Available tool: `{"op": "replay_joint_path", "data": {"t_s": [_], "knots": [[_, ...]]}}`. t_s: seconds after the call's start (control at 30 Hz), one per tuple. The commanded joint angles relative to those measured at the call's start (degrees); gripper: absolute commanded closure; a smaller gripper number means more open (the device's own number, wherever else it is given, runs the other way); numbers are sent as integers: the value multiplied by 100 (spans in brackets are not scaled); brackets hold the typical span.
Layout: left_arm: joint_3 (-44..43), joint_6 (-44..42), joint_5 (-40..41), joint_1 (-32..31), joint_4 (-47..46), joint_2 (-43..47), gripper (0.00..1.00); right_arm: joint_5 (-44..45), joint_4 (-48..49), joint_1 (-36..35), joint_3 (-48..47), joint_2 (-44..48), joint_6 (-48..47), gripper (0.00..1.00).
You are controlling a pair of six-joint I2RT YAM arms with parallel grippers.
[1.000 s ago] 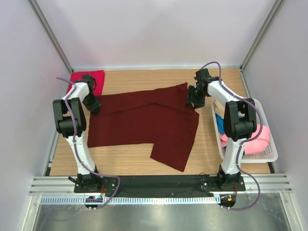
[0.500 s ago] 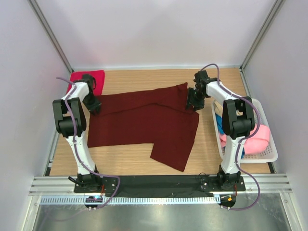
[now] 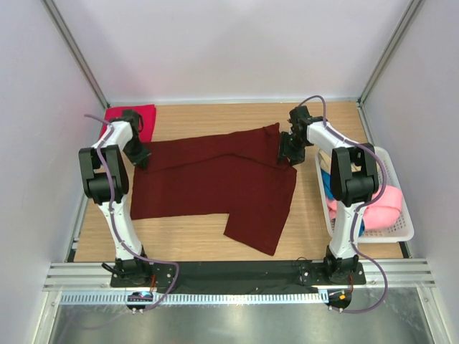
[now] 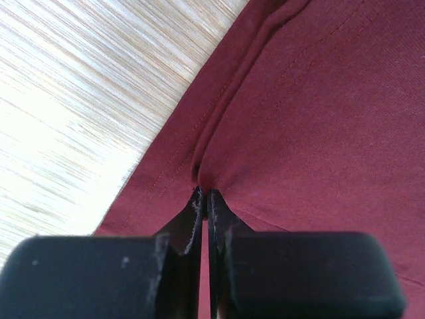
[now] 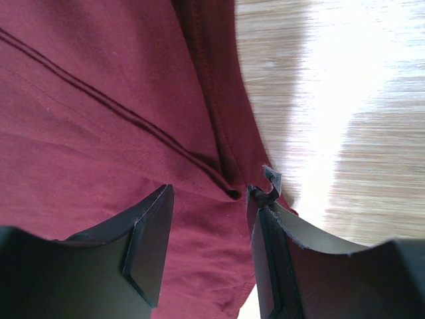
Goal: Fold and stack the t-shirts
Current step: Flatten the tshirt out
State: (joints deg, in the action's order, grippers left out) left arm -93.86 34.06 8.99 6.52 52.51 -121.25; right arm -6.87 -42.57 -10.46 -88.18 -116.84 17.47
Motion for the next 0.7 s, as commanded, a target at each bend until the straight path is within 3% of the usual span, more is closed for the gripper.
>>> {"op": "replay_joint_path", "data": {"t_s": [0.0,0.23,0.33,0.4,0.57,0.67], "knots": [[-290,-5,-3,42,171,40,98,125,-50,26,-146,-85,-104,45],[-422,13,-91,42,251,40,91,46,-6,18,-182,-208,-95,49],[-457,13,-135,42,251,31,100,-16,90,26,-112,-147,-43,61],[-483,30,-117,51,286,40,100,37,99,18,-138,-103,-7,68],[-475,30,-126,51,286,58,100,204,12,26,-366,-6,-16,69],[-484,48,-170,42,251,49,100,169,-94,26,-437,-120,-42,55]]}}
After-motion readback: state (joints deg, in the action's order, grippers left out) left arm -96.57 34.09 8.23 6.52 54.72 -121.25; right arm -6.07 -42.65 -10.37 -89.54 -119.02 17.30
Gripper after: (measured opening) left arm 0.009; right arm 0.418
